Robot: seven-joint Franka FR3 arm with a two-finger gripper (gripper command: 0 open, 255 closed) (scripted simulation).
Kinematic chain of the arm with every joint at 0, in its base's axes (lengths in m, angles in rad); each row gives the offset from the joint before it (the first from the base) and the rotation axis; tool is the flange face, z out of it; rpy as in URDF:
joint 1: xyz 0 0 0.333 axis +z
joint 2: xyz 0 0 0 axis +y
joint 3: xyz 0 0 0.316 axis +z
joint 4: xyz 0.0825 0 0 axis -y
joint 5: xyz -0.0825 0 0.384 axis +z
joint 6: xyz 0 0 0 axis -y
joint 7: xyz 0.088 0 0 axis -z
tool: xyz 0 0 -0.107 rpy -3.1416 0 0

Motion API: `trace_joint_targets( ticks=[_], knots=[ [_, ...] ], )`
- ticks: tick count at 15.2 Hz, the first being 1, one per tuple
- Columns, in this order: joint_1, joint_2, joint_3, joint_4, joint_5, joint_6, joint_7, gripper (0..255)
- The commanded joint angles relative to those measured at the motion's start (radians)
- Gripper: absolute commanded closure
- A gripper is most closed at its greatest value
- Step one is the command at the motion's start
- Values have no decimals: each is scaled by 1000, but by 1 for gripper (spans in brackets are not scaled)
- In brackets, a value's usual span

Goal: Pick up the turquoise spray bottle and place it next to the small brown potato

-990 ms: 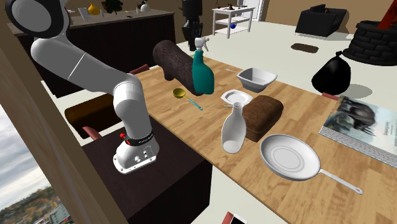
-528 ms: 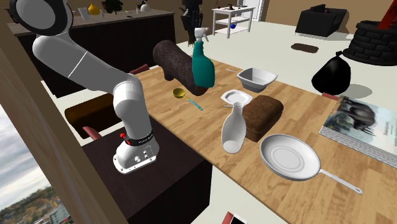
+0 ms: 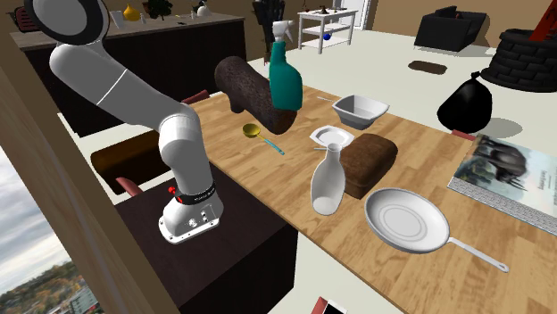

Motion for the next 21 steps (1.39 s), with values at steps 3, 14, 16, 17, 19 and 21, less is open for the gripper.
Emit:
trace_joint_targets(
  ticks=[3,14,16,17,19,21],
  knots=[
    [2,14,19,53,11,-39,22,255],
    [34,-12,246,111,177,-108,295,255],
    [34,-4,291,136,206,-116,348,255],
    [34,2,315,149,221,-120,375,255],
    [31,16,363,180,248,-127,430,255],
    [26,34,415,215,274,-132,487,255]
  ],
)
